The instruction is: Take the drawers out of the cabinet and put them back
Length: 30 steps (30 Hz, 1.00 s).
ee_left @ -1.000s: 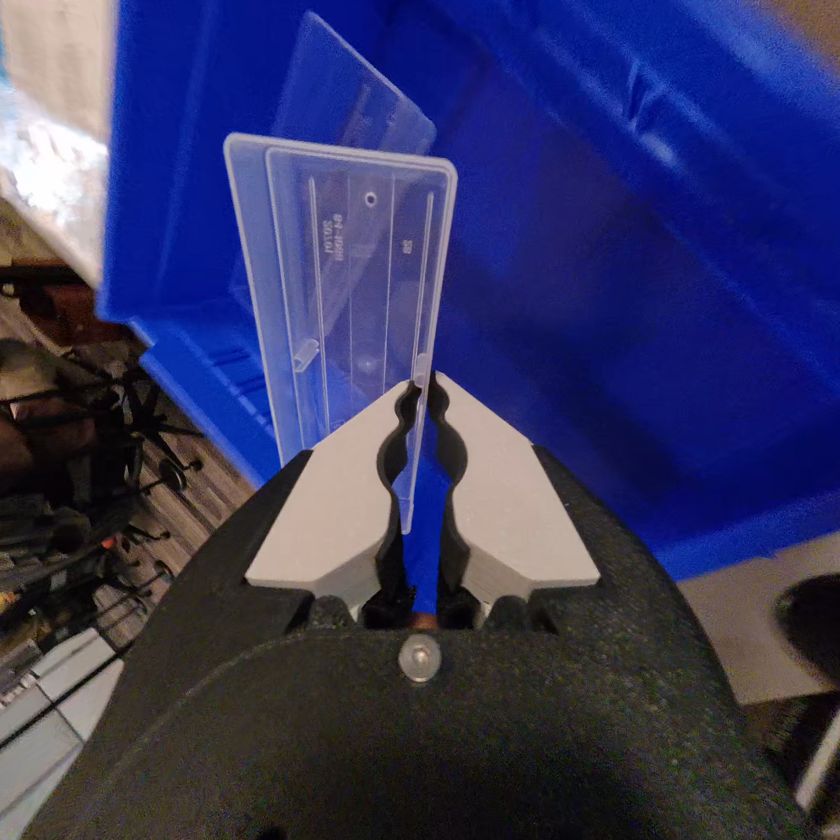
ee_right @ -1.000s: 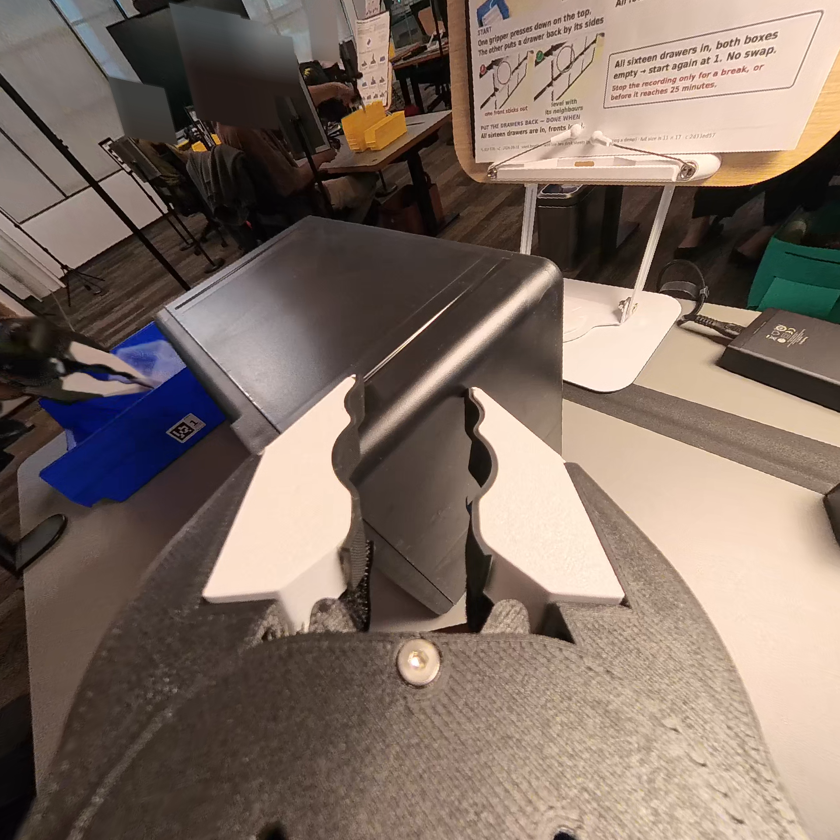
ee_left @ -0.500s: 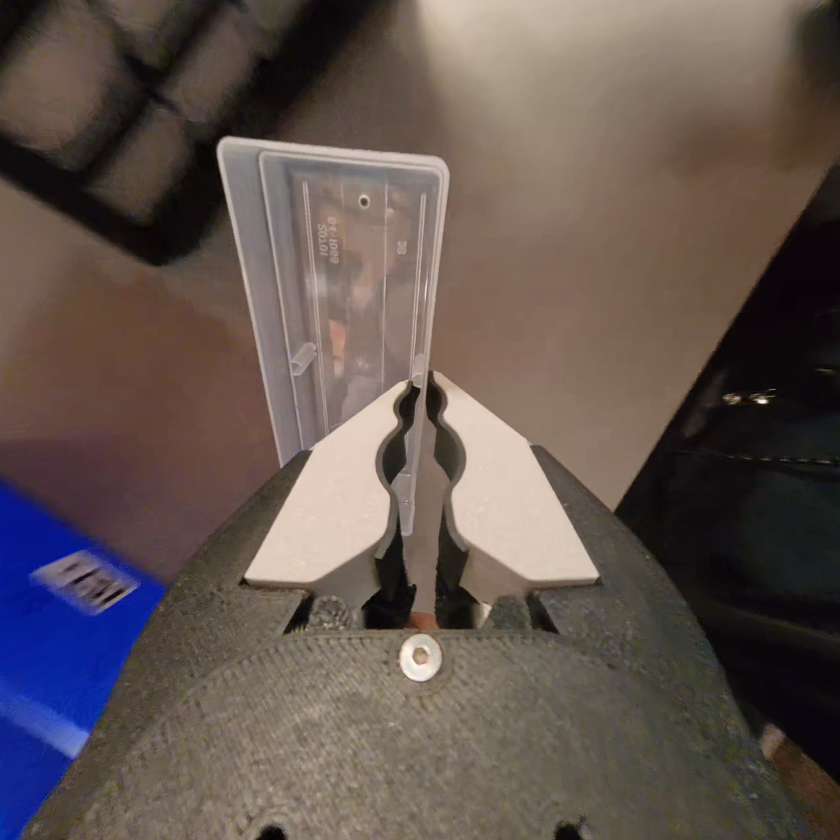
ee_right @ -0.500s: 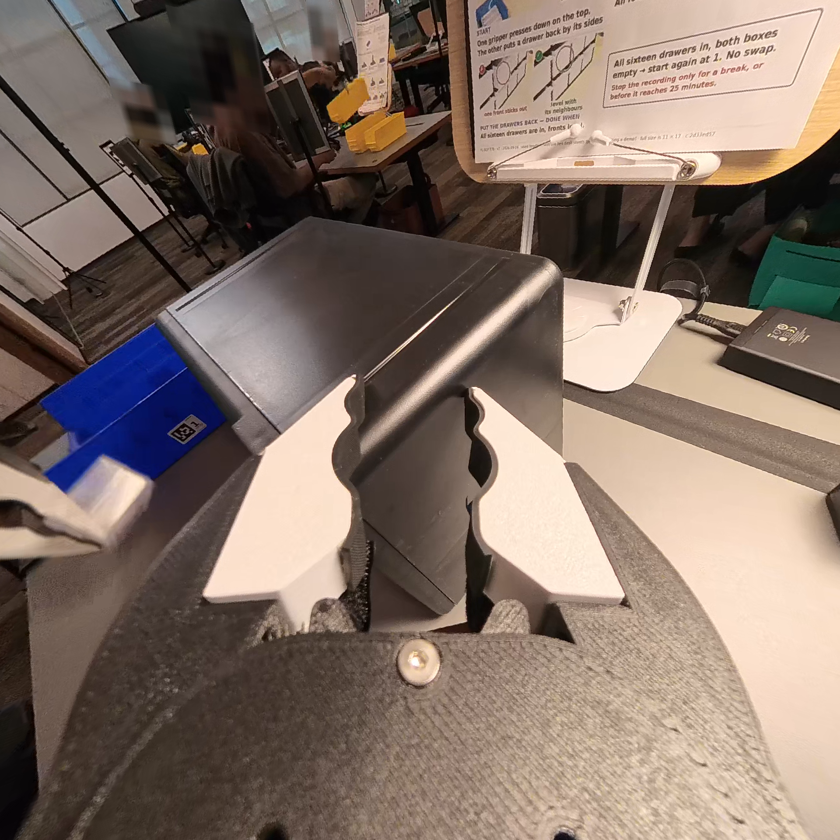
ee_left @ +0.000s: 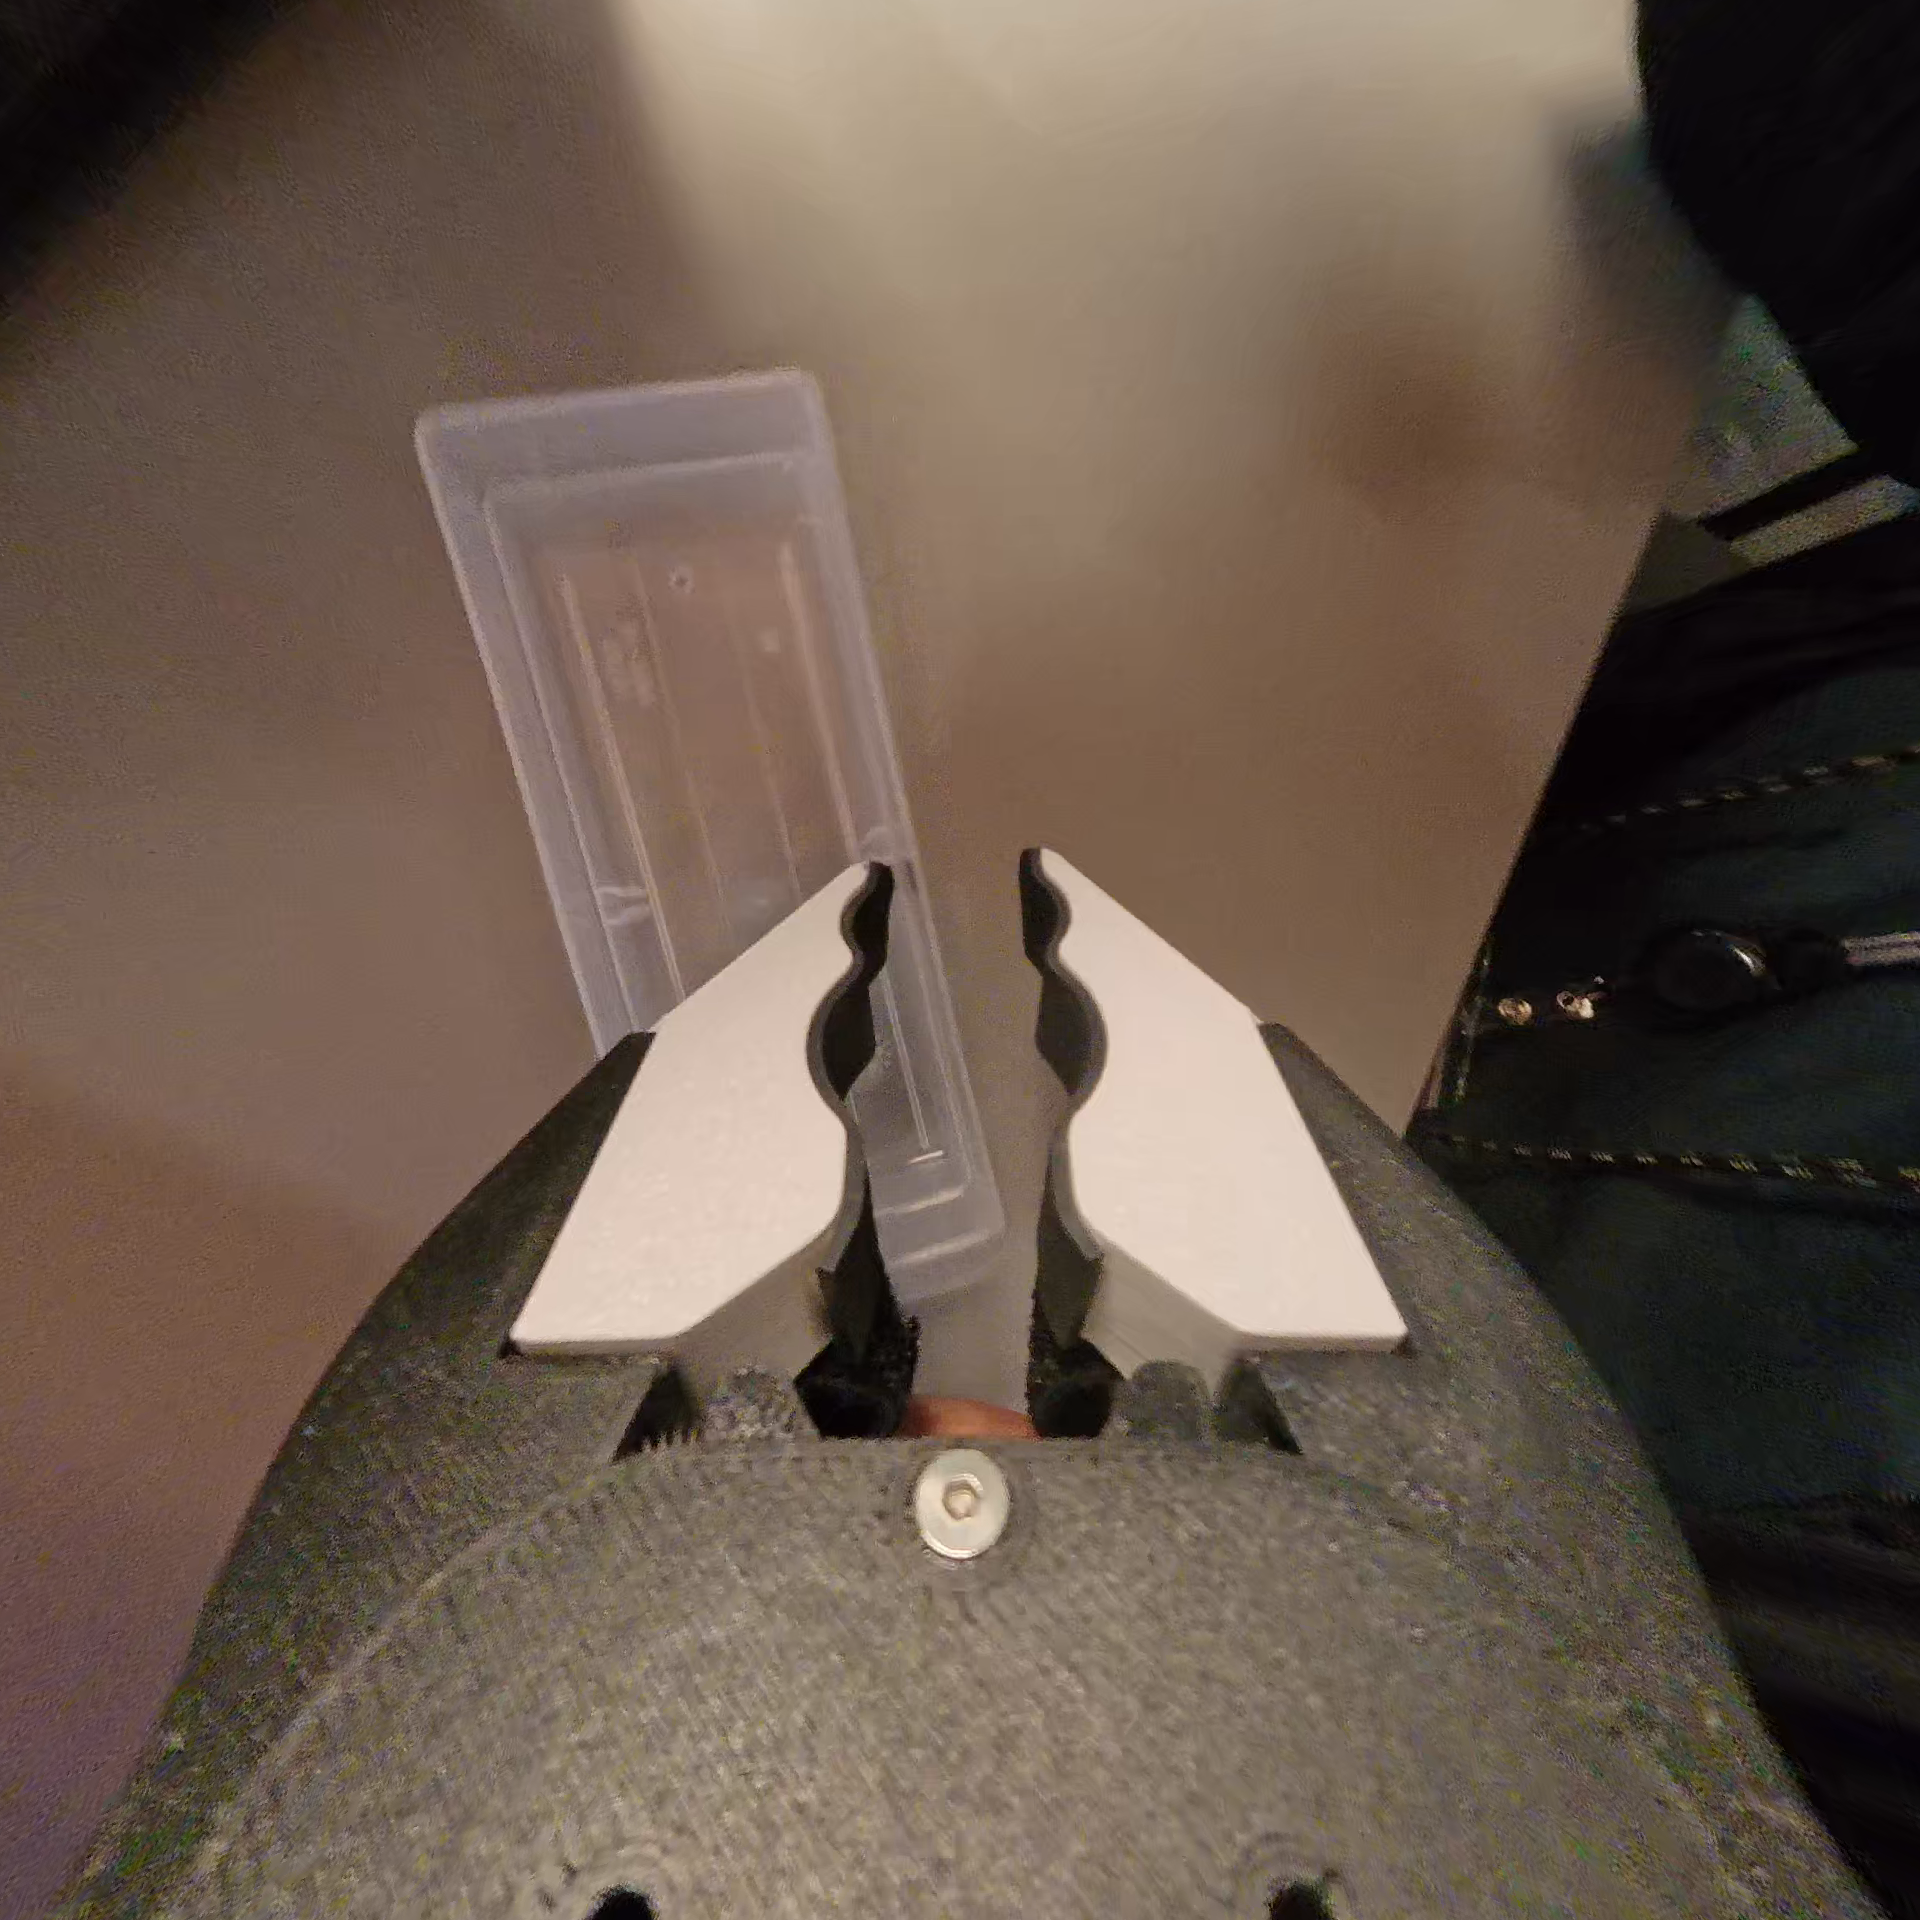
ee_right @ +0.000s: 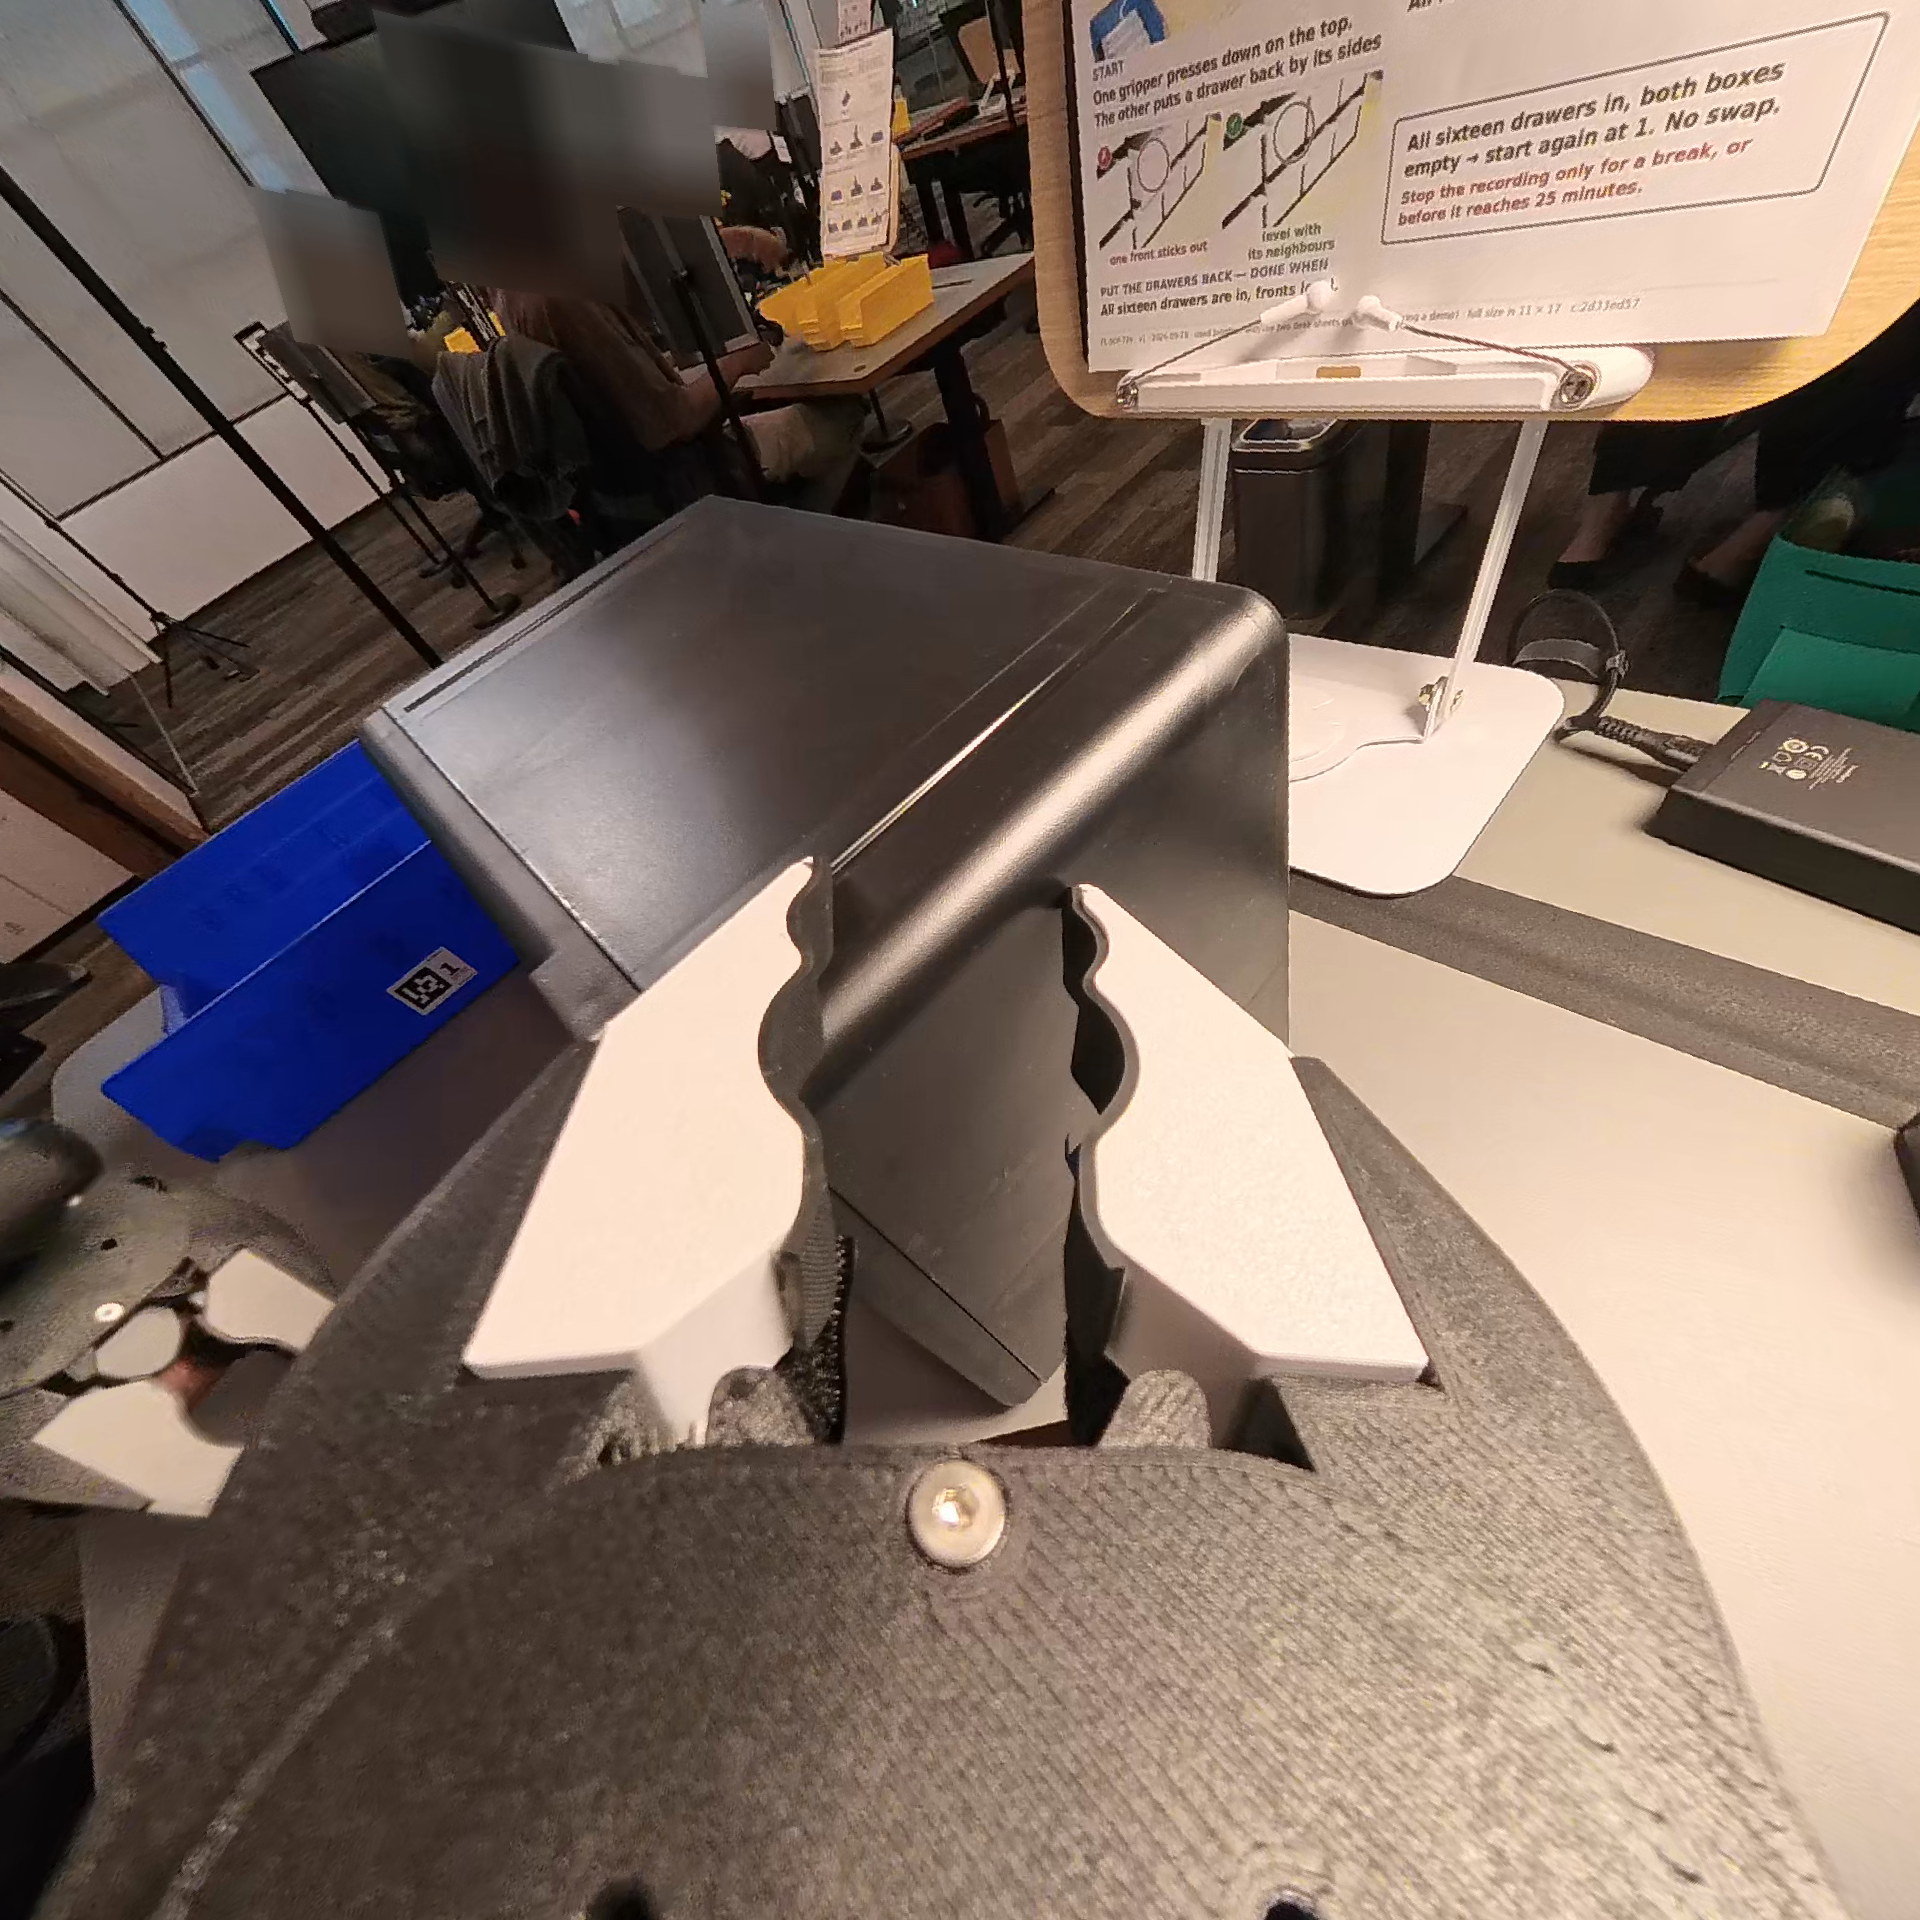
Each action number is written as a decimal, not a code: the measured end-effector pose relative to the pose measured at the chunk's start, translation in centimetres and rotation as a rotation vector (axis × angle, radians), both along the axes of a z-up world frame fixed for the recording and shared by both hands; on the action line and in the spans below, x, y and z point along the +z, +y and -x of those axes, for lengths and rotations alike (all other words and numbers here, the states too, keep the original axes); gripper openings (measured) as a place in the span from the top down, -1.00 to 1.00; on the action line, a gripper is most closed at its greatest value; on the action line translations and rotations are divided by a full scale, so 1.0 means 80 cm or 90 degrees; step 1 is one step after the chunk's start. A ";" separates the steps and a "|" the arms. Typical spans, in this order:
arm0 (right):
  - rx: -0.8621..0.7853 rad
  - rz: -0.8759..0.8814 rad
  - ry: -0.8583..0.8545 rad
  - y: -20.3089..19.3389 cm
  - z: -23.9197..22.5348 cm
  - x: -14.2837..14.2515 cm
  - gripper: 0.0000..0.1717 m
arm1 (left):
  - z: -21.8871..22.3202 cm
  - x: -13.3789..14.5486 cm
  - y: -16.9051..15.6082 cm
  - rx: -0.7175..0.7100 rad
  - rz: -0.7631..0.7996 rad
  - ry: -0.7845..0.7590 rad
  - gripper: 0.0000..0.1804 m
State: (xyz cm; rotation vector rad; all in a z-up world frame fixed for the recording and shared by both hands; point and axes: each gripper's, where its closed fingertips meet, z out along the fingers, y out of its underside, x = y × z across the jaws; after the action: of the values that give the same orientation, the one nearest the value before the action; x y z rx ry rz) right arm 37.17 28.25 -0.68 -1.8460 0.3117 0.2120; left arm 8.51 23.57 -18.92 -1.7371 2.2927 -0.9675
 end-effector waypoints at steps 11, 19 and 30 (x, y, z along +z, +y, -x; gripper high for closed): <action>0.000 0.001 -0.002 0.000 0.000 0.000 0.46 | 0.078 0.032 0.038 -0.368 -0.211 -0.132 0.52; 0.000 -0.001 -0.001 0.000 0.000 0.000 0.46 | 0.076 -0.007 0.060 -0.465 -0.277 -0.113 0.51; 0.002 -0.004 0.002 0.001 0.000 0.001 0.45 | 0.060 0.016 0.040 -0.464 -0.247 -0.153 0.83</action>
State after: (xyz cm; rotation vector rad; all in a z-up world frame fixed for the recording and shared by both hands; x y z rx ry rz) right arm 37.18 28.30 -0.62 -1.8402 0.3108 0.2178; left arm 3.69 26.81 -17.62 -0.5974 2.7324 -0.6764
